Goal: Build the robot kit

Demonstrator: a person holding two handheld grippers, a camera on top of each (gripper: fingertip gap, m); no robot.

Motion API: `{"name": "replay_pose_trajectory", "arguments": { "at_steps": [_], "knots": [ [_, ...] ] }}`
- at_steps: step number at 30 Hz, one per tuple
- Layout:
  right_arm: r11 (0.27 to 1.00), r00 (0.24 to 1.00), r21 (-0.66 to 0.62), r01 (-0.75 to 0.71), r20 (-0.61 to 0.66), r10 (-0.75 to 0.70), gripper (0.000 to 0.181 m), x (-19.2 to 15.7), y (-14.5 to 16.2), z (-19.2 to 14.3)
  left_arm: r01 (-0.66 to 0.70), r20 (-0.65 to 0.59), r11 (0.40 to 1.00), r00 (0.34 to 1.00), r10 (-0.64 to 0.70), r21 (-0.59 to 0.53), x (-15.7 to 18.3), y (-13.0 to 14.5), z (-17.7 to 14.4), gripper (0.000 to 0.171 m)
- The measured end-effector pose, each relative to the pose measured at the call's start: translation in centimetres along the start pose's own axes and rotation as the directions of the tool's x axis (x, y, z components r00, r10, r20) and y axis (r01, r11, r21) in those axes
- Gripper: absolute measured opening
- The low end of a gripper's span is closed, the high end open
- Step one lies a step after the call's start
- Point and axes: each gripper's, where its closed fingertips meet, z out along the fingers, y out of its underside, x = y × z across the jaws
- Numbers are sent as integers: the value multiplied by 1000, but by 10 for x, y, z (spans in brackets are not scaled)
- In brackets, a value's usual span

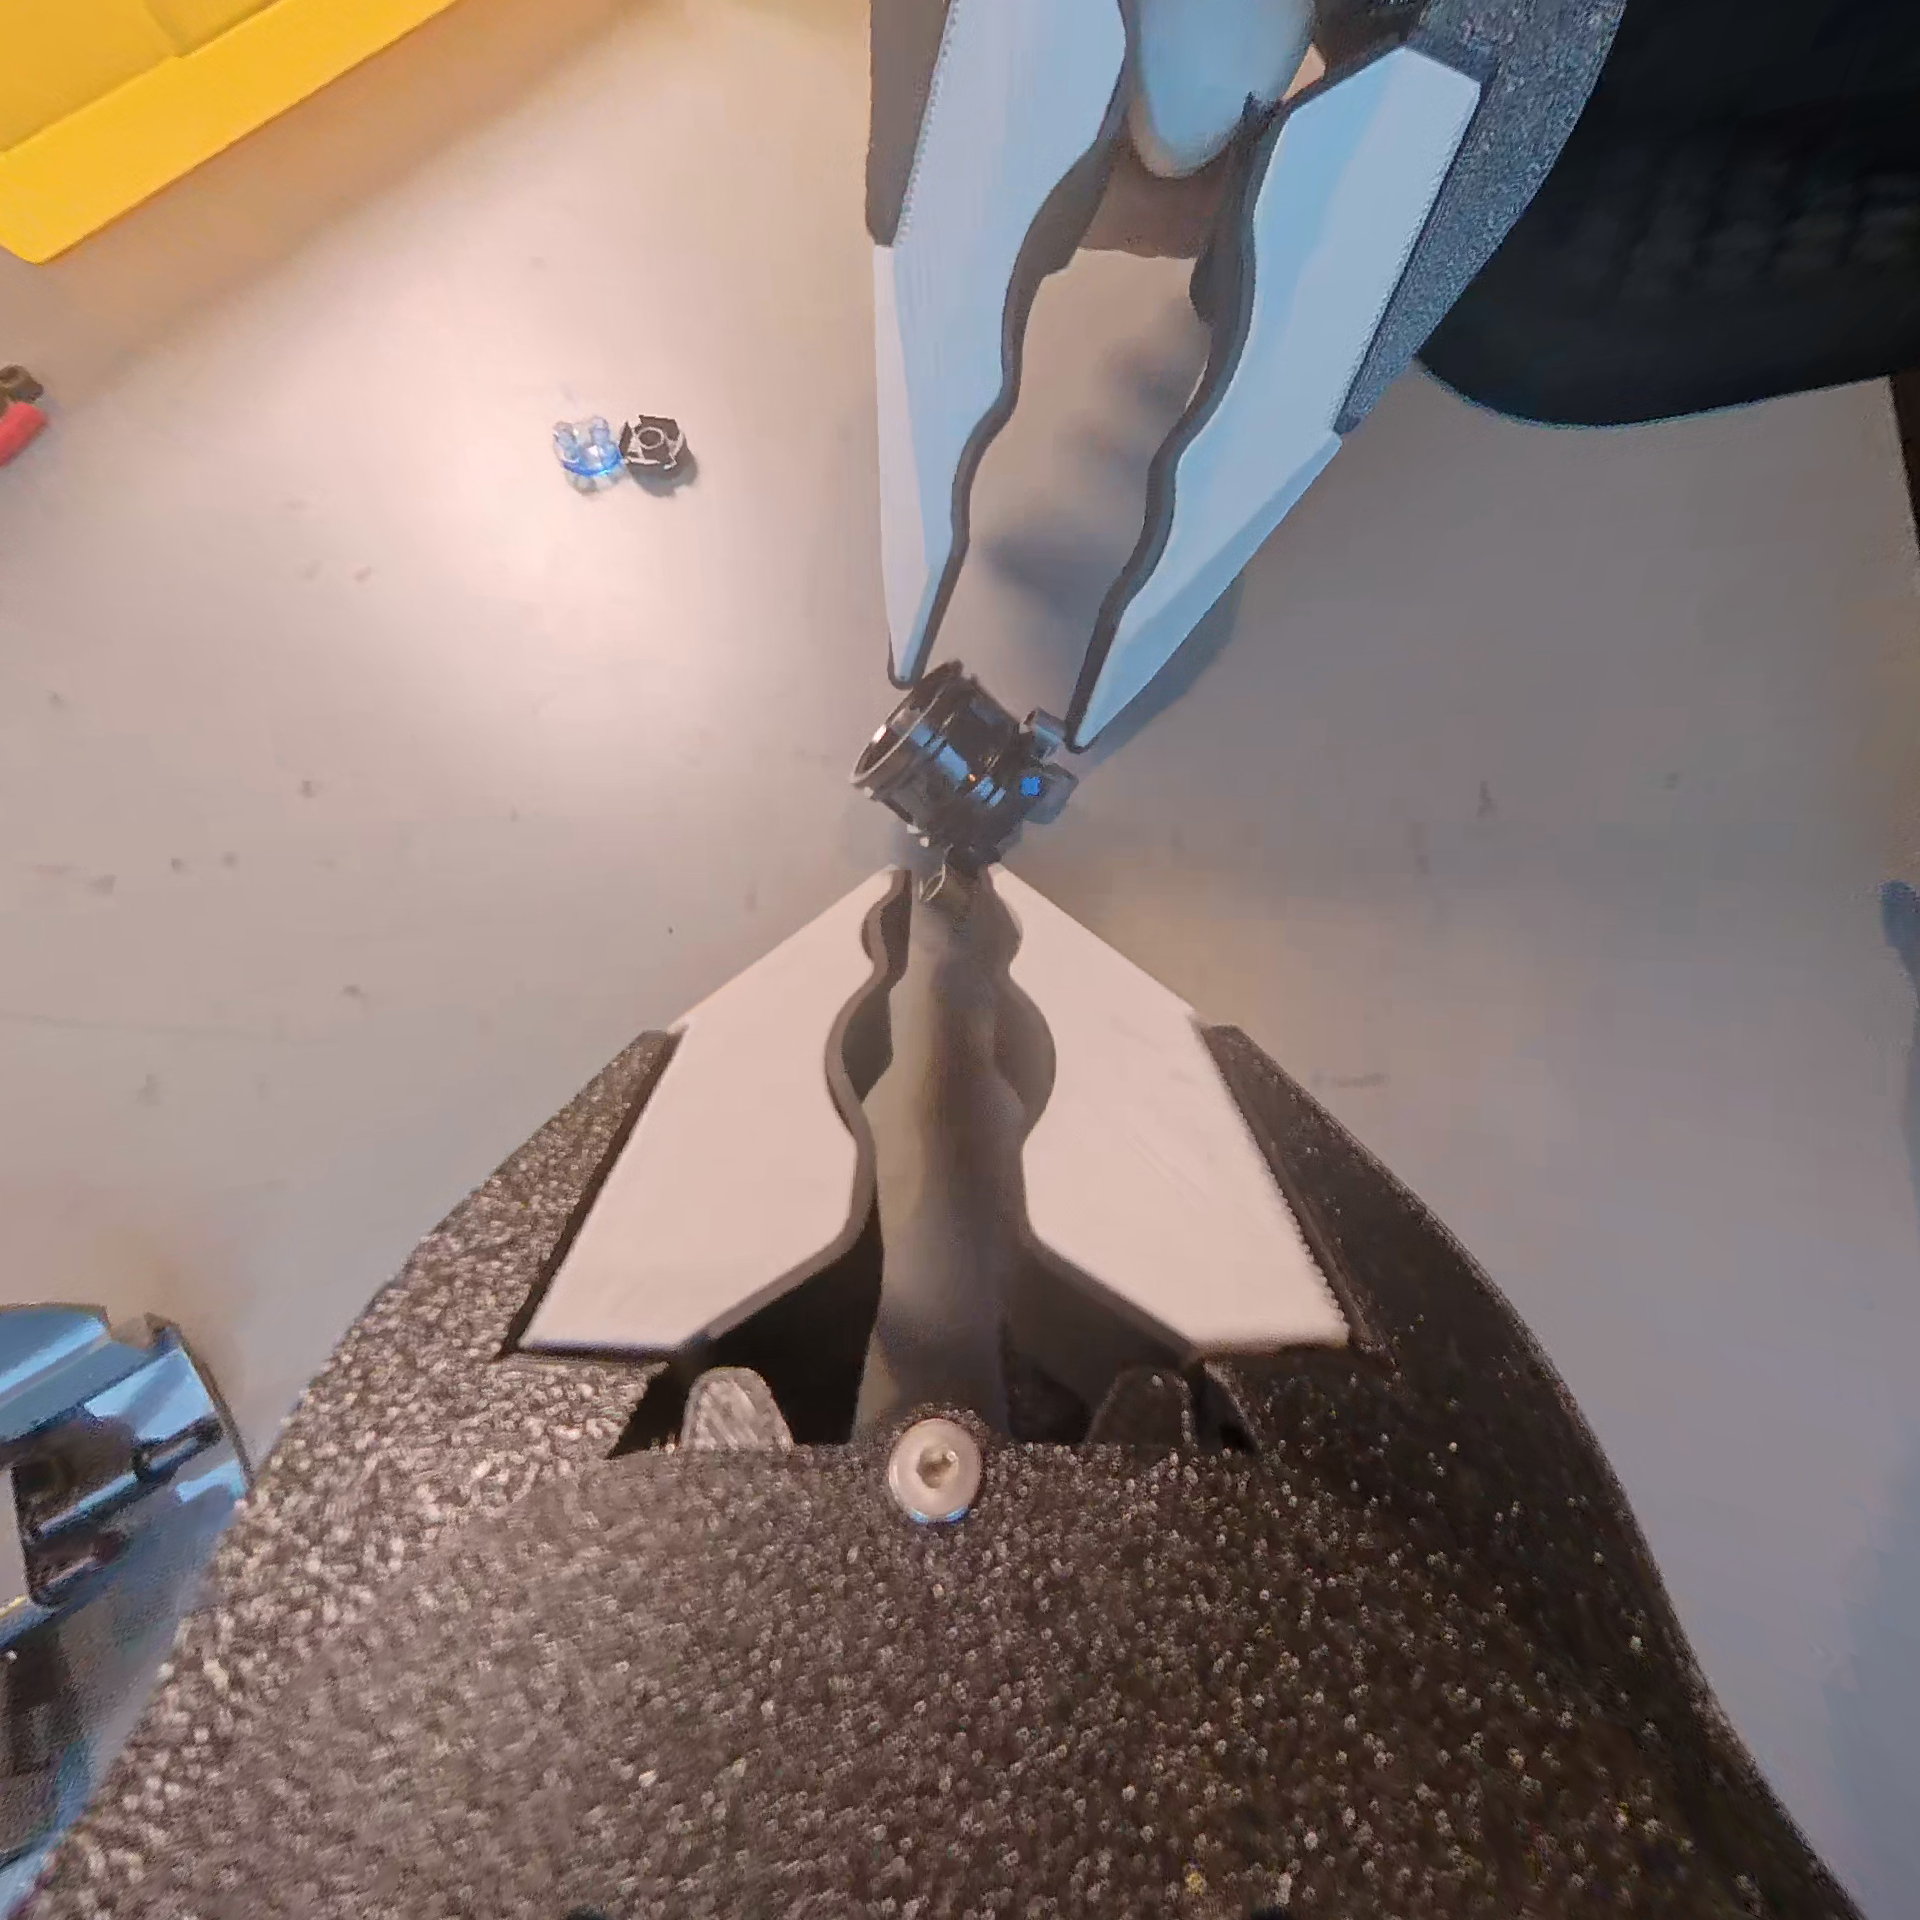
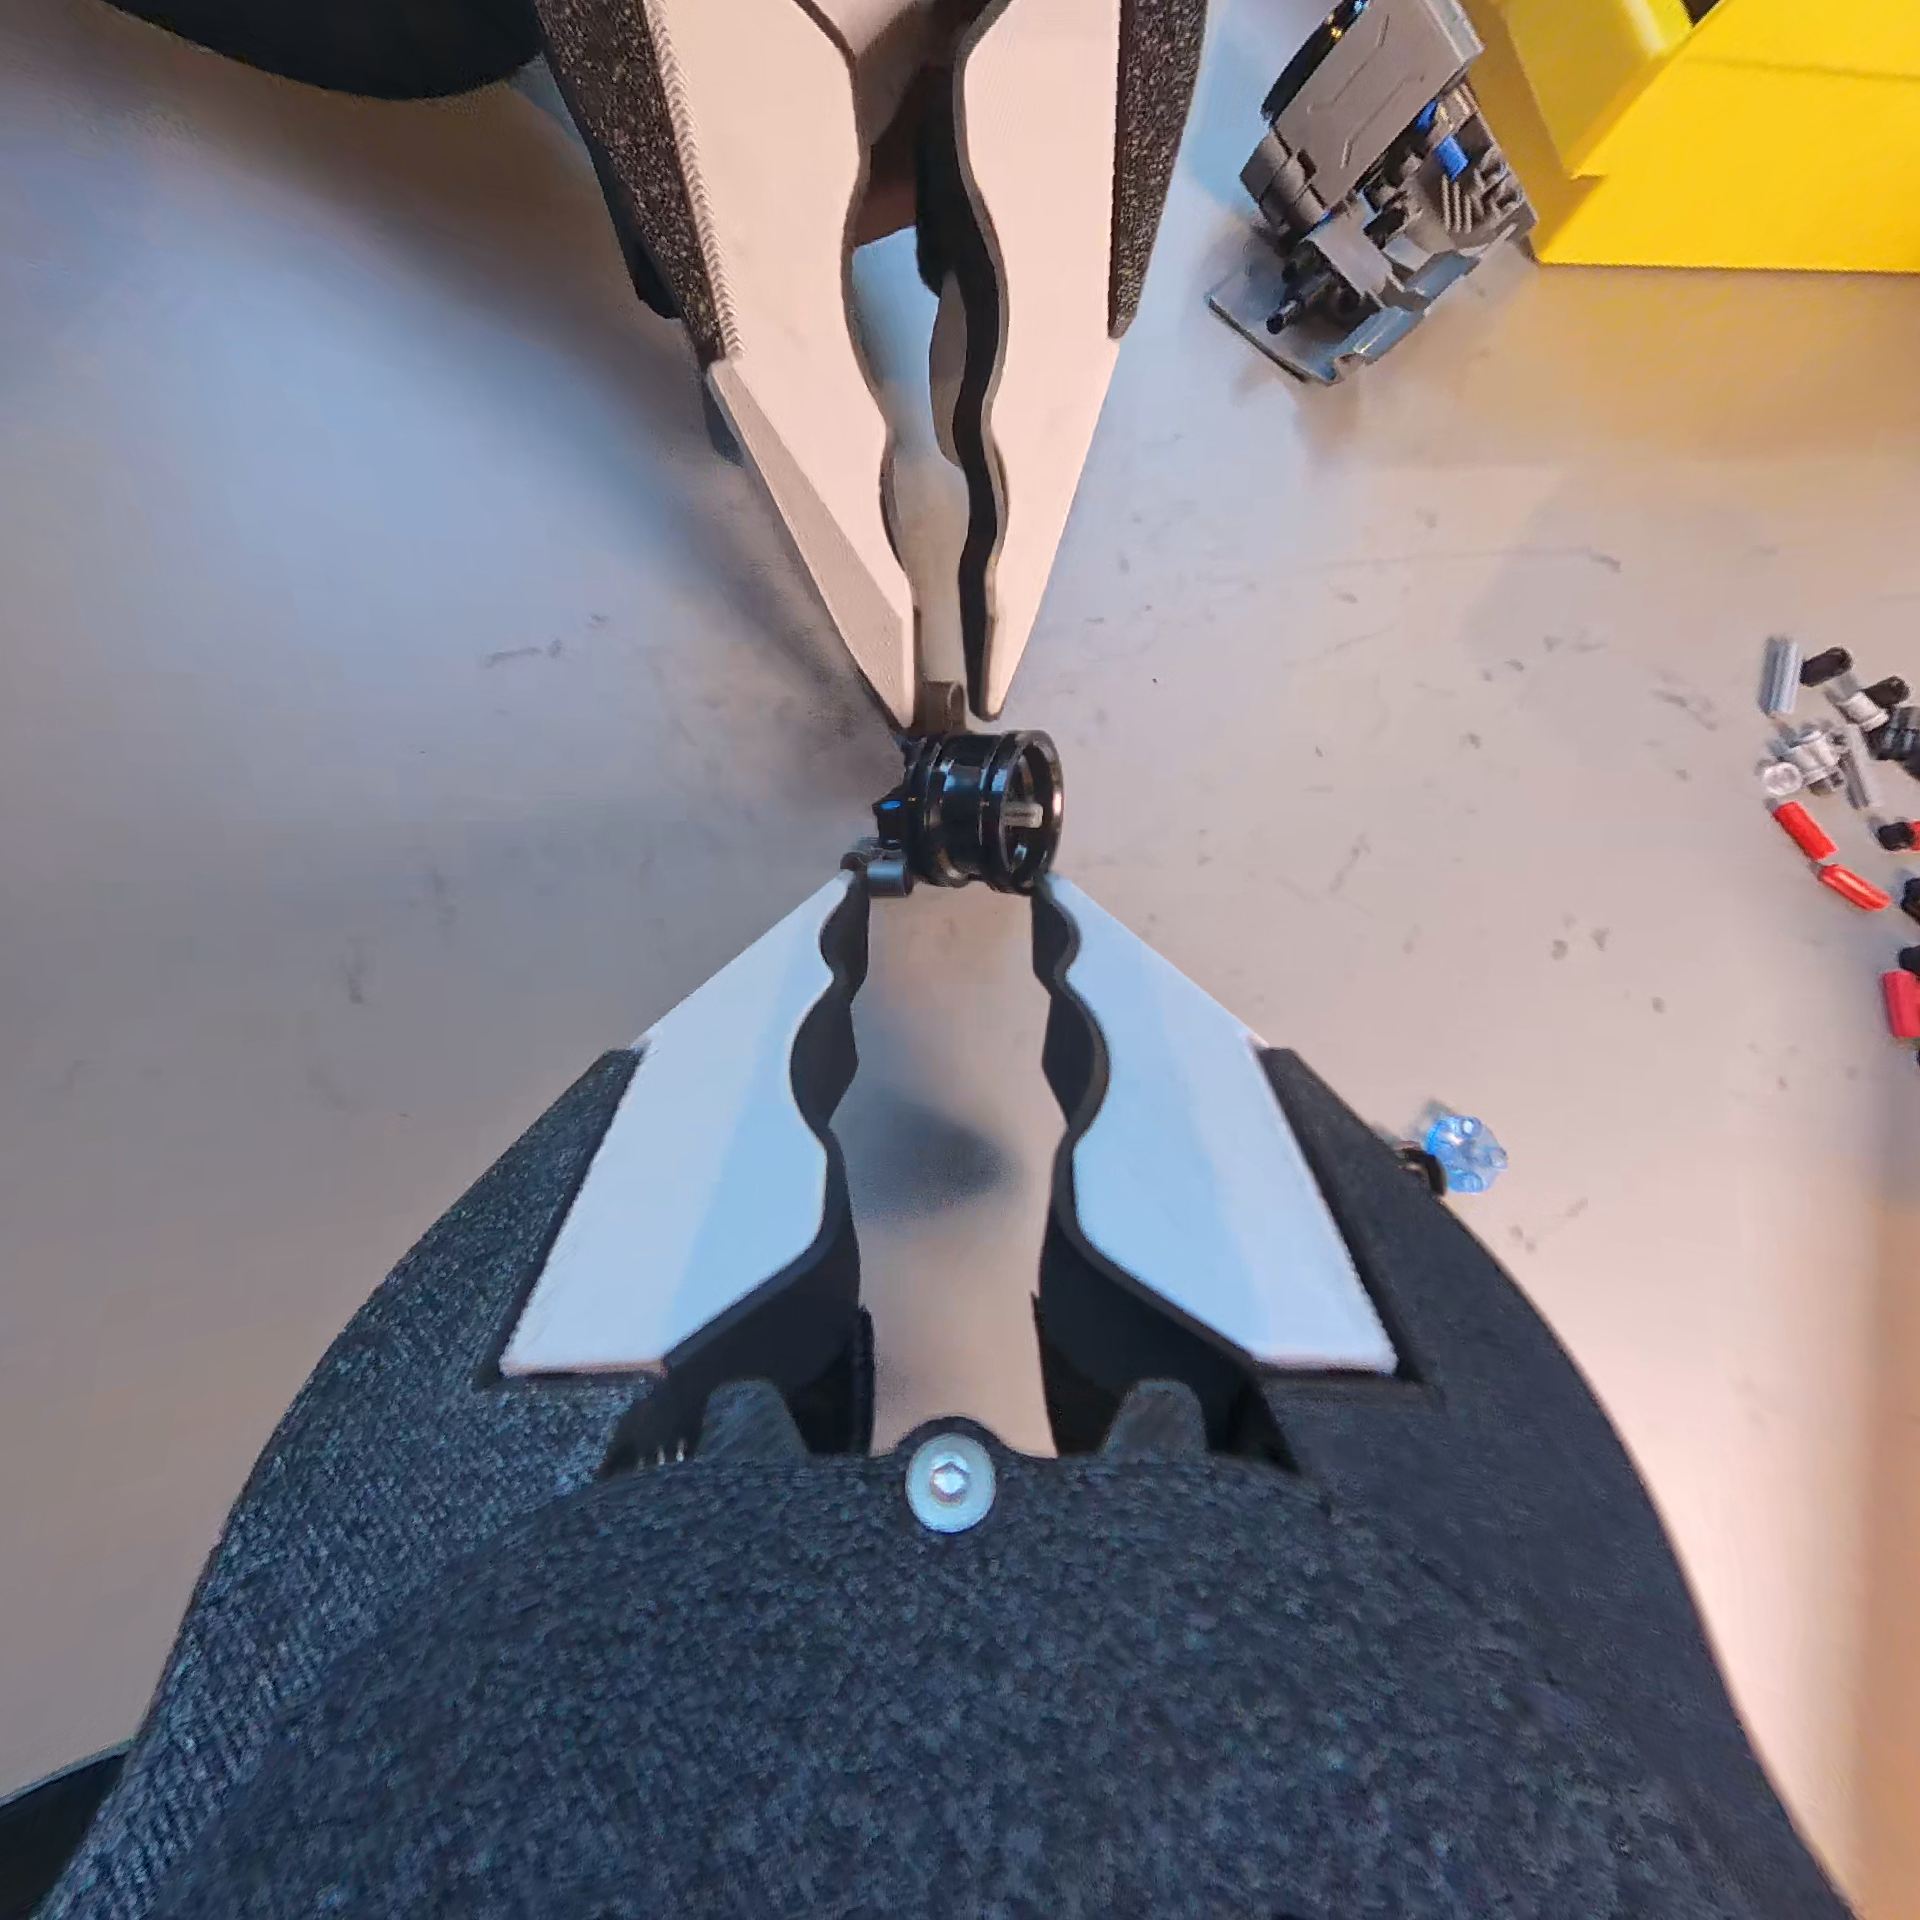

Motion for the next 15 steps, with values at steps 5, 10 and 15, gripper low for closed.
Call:
{"name": "replay_pose_trajectory", "arguments": {
  "at_steps": [5, 10, 15],
  "knots": [
    [1000, 1000, -15, -13, -11, 12, 30, 2, 4, 4, 15, -9, 999, 1000, -15, 45, -2, -9, -5, 9],
    [999, 999, -37, -31, -24, 30, 28, 3, 6, 8, 27, 30, 997, 999, -29, 73, -8, -11, -9, 14],
    [995, 996, -49, -84, -43, 82, 28, 5, 7, 8, 53, 32, 997, 998, -55, 63, -11, -3, -9, 28]
  ]
}}
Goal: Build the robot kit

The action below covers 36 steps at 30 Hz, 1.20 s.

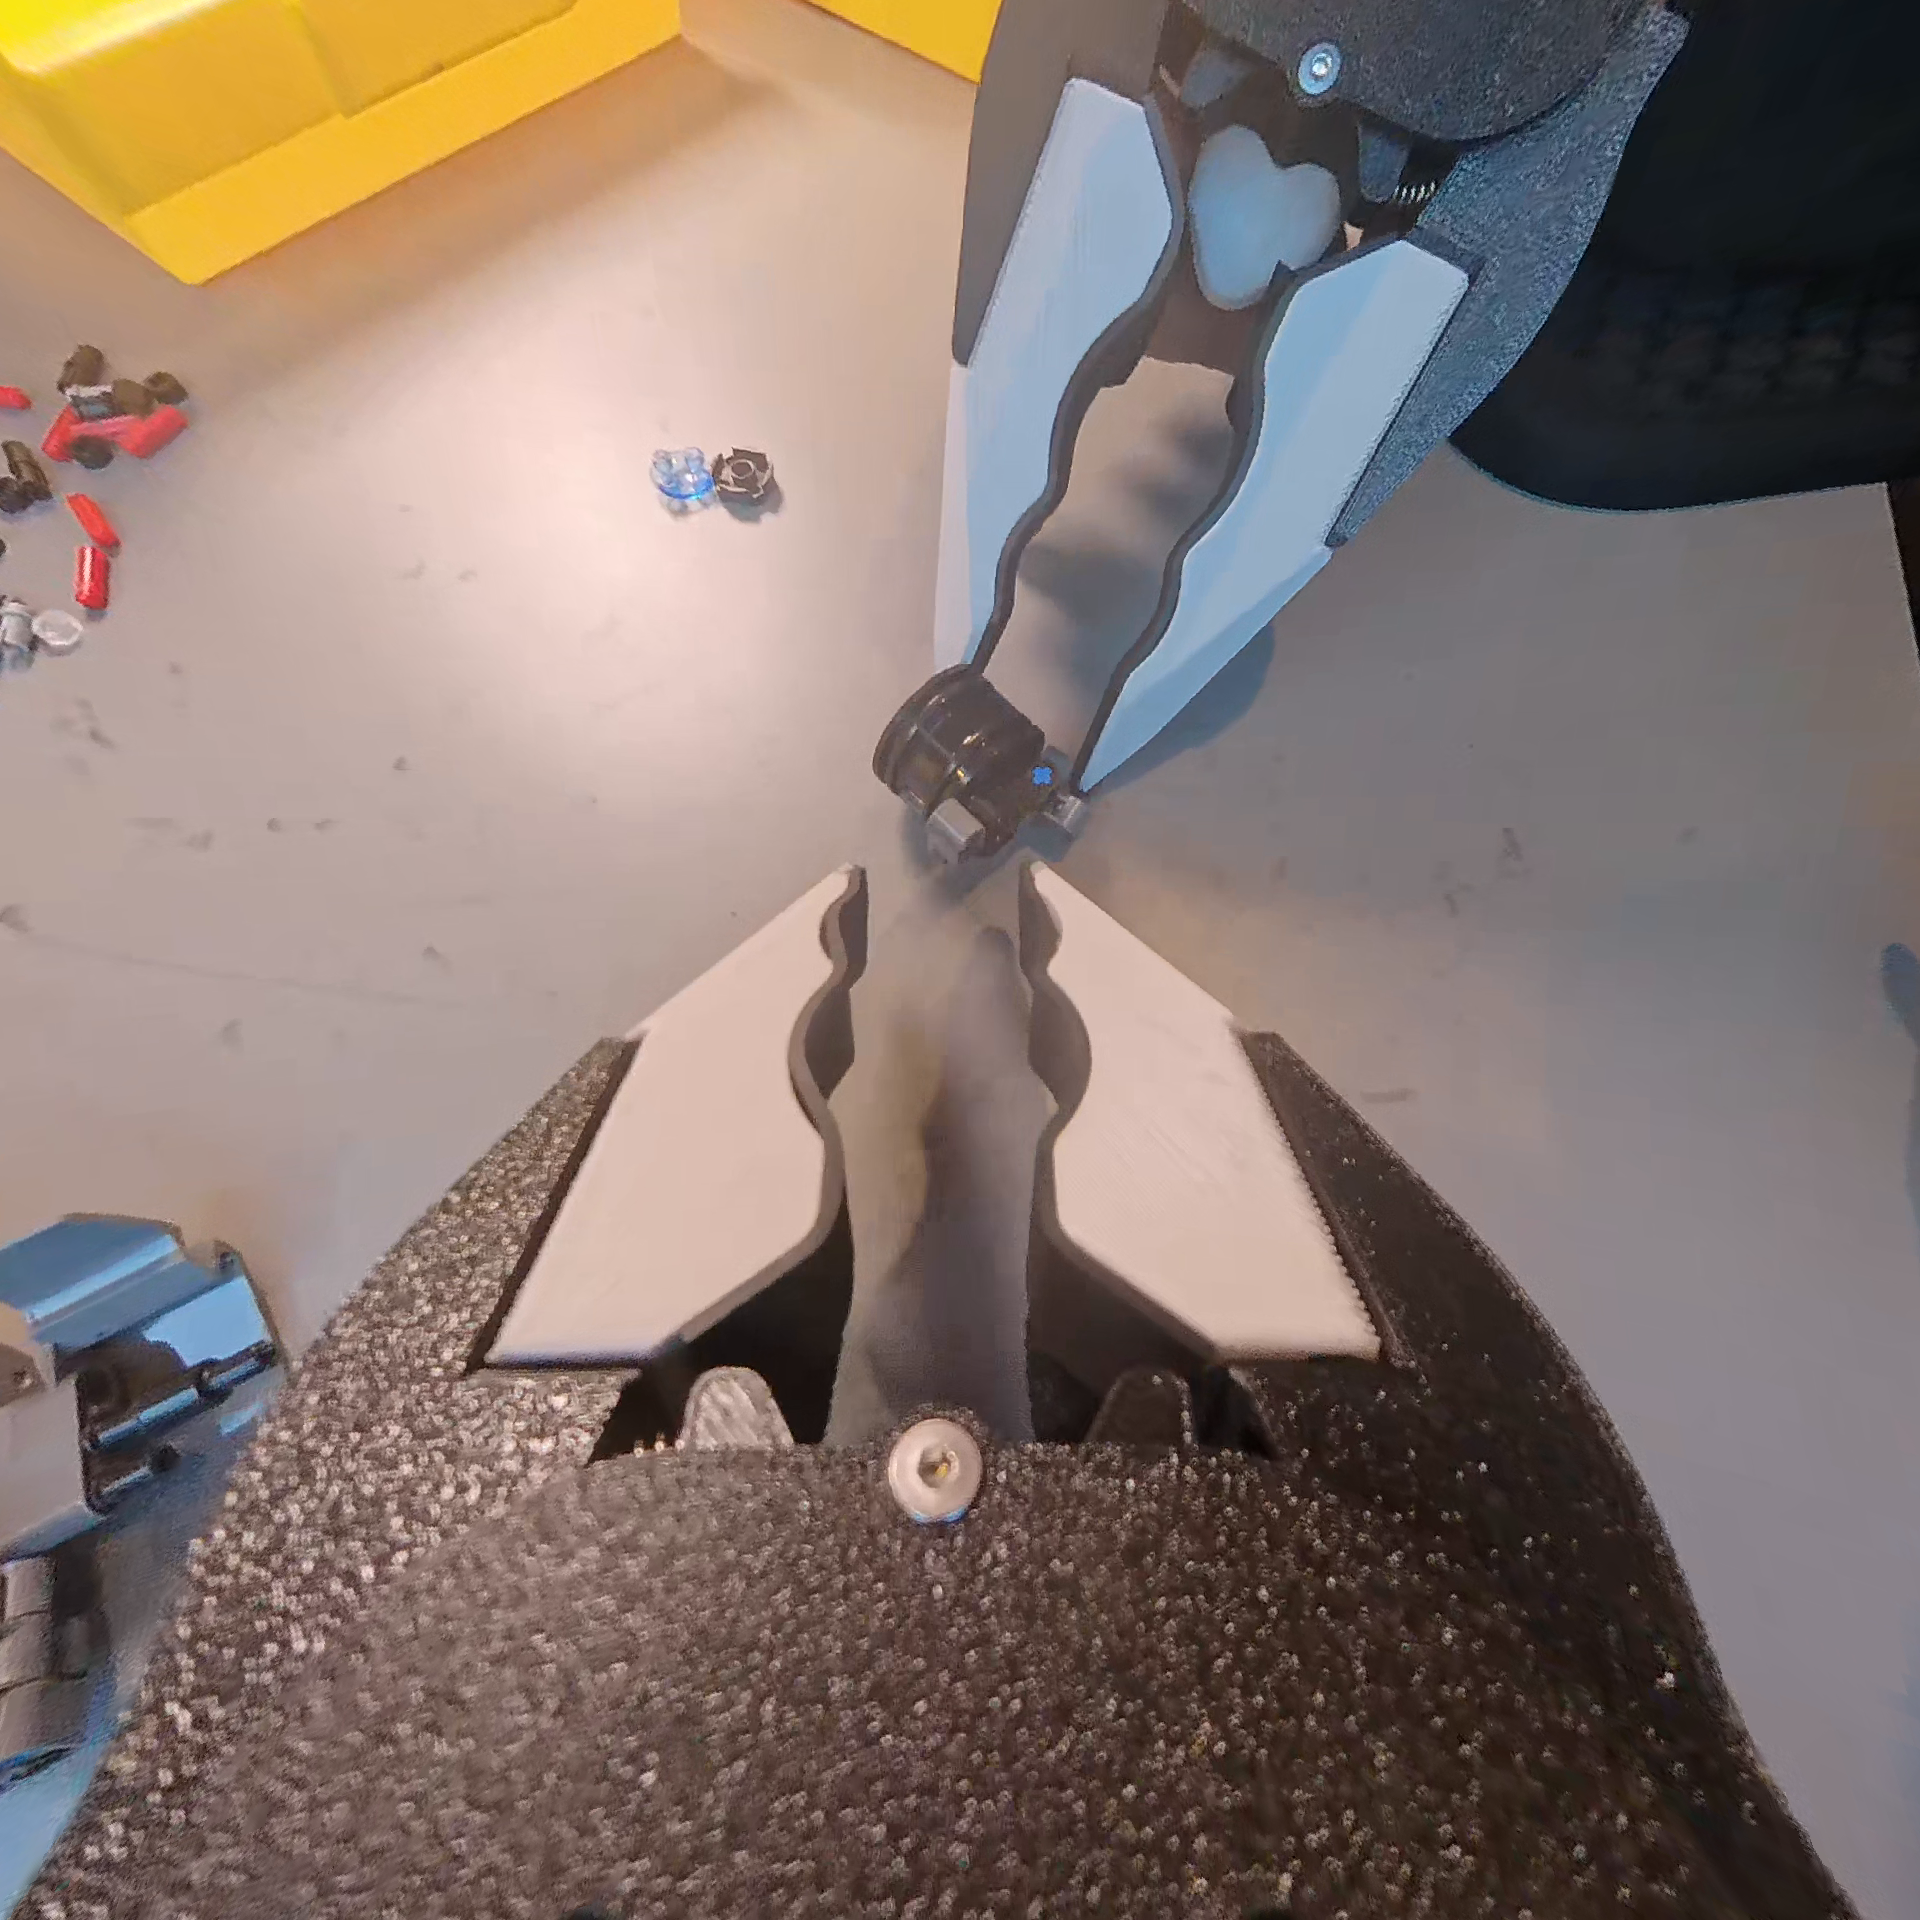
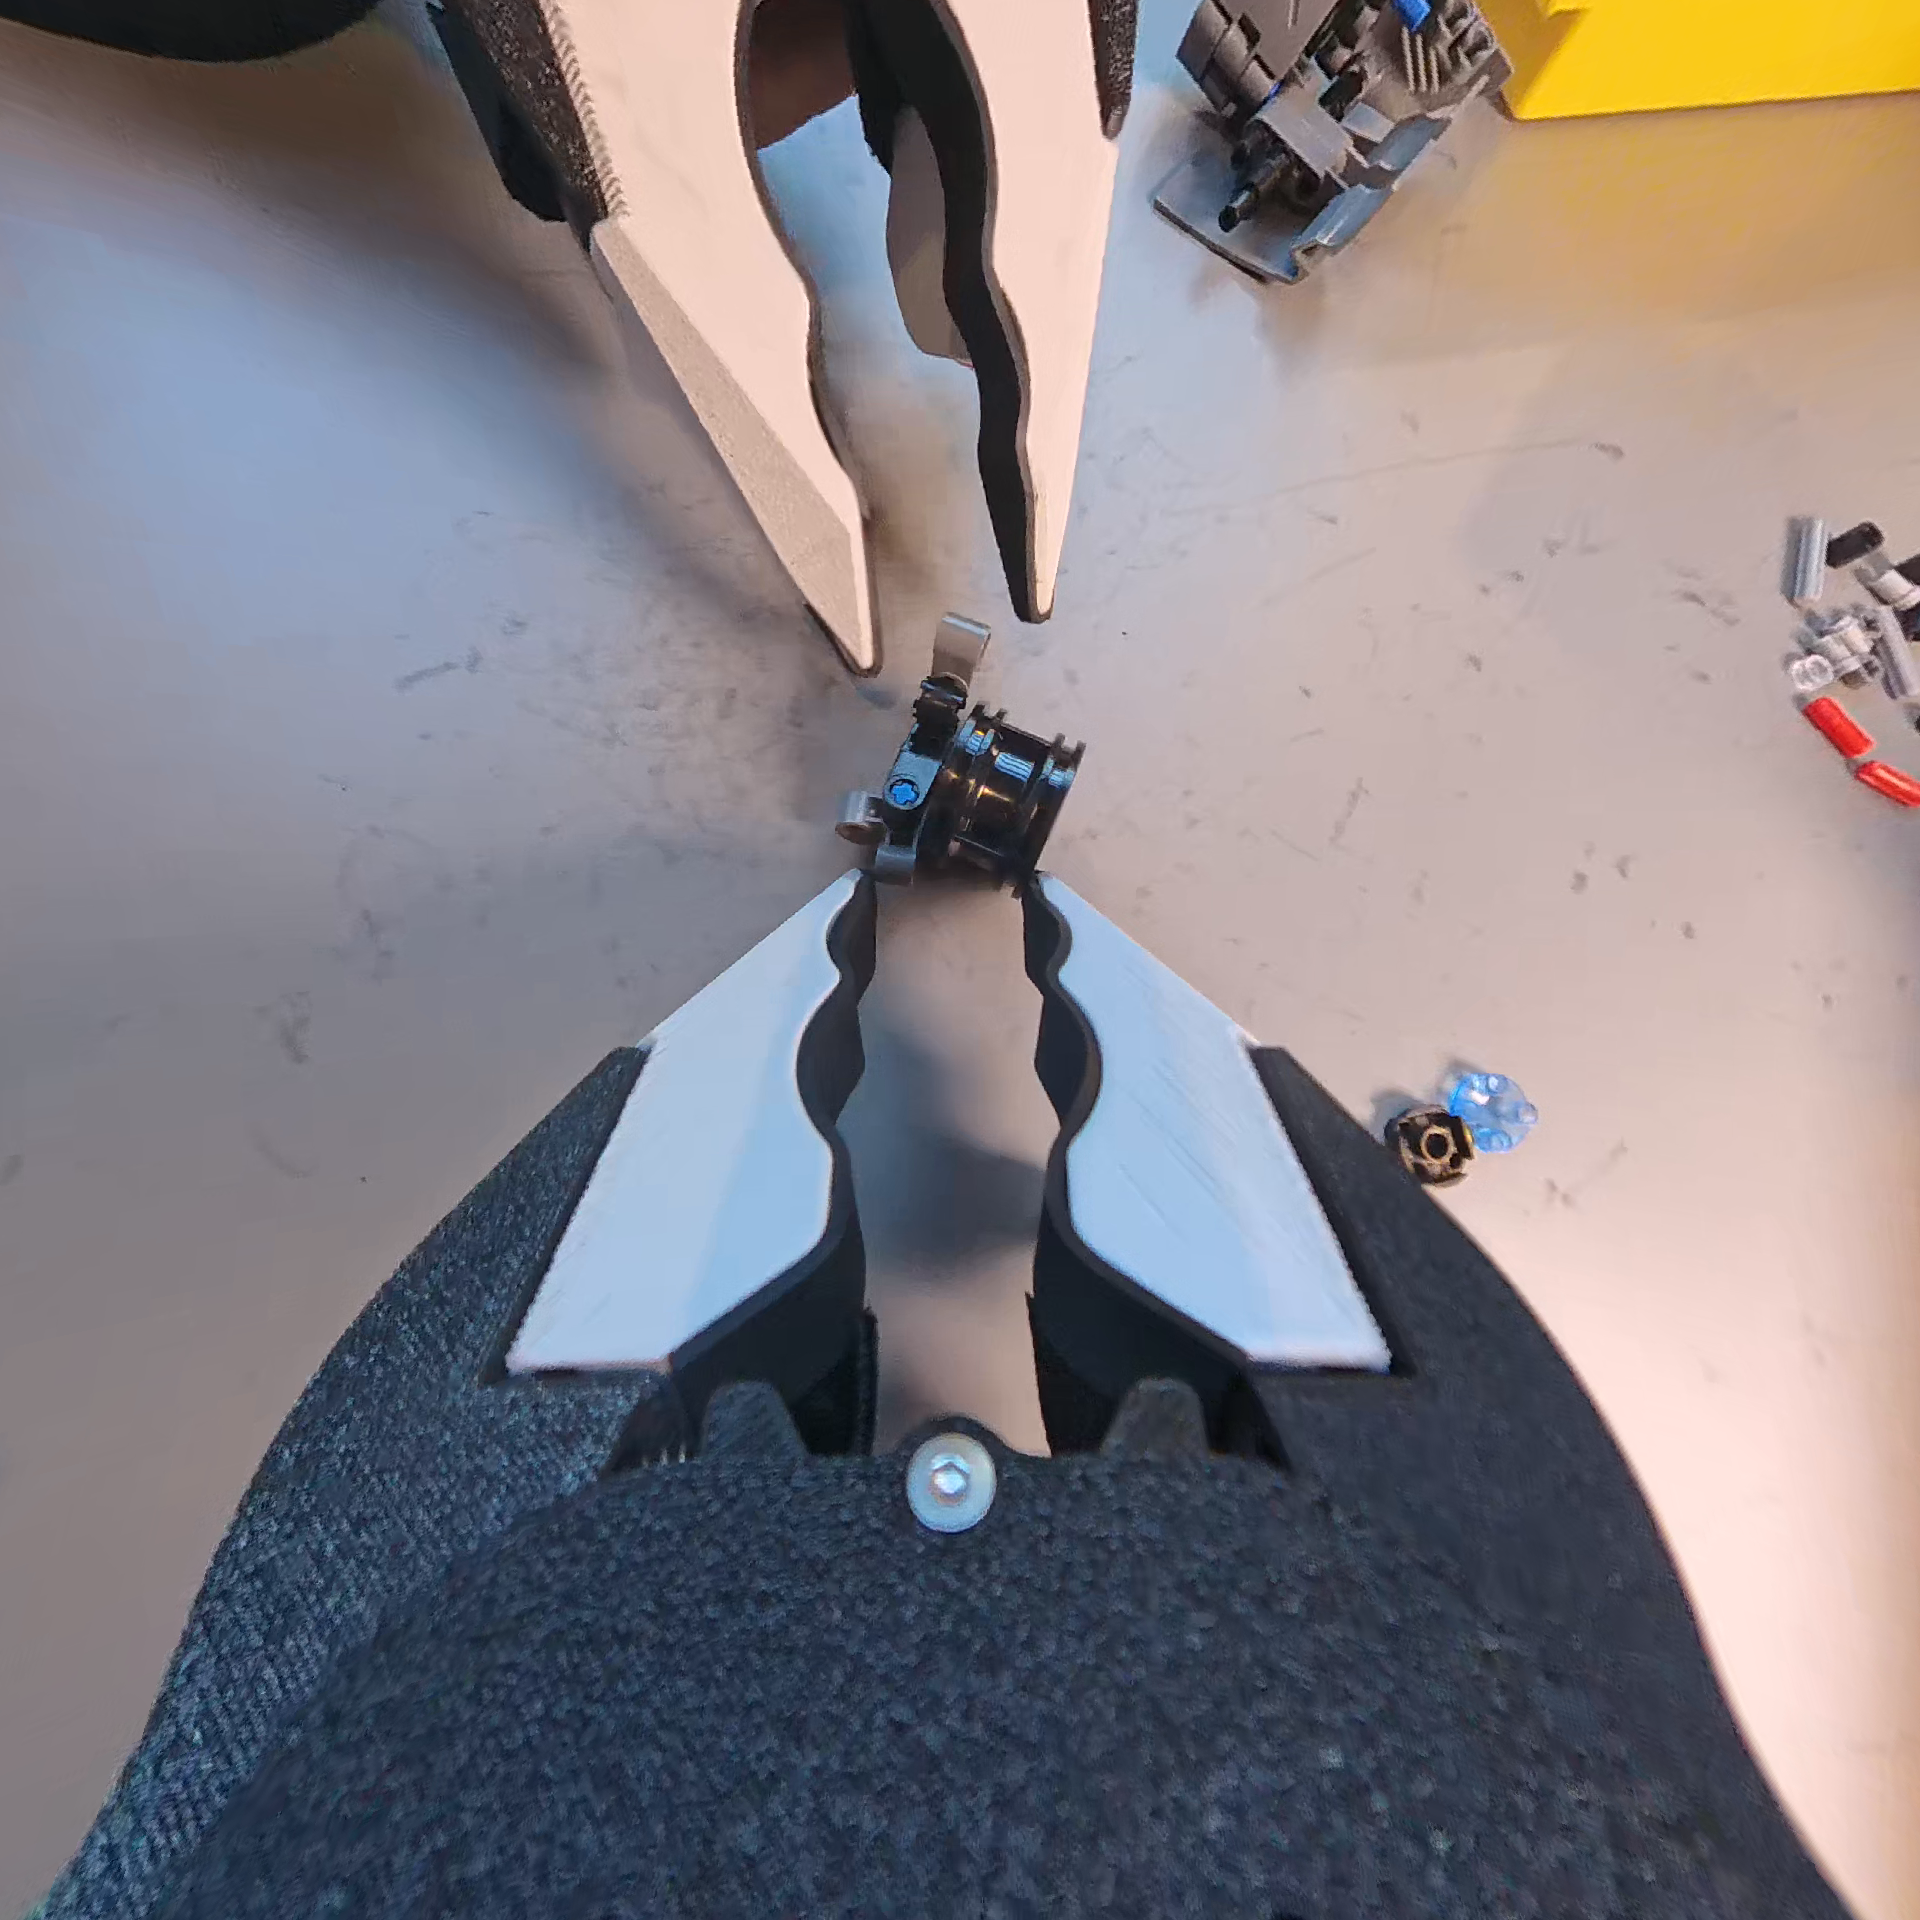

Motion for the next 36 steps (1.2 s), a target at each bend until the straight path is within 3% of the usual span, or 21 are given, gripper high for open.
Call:
{"name": "replay_pose_trajectory", "arguments": {
  "at_steps": [10, 16, 23, 26, 29, 33, 36],
  "knots": [
    [1000, 1000, -5, -6, -19, 6, 30, 1, -1, 0, -38, 2, 997, 999, 39, -63, -2, 3, 14, 10],
    [1000, 996, 26, 6, 90, -8, 32, -10, 2, -8, -110, -42, 991, 993, 107, -76, 0, 7, 12, 0],
    [992, 993, 97, 75, 81, -83, 70, 1, -8, -9, -144, -35, 985, 989, 141, -99, -10, 7, 15, 6],
    [990, 986, 94, 107, 120, -118, 63, -4, -13, 2, -121, -39, 989, 992, 118, -90, -10, 7, 12, 14],
    [991, 983, 77, 111, 141, -121, 31, -7, -11, 6, -96, -45, 994, 995, 94, -56, -9, 4, 2, 22],
    [990, 988, 80, 120, 92, -127, 31, -3, -8, 5, -3, -145, 999, 989, -4, -52, 10, 10, -5, 24],
    [980, 983, 104, 169, 58, -176, 31, -4, -10, 5, 12, -150, 996, 988, -26, -88, 16, 15, -1, 21]
  ]
}}
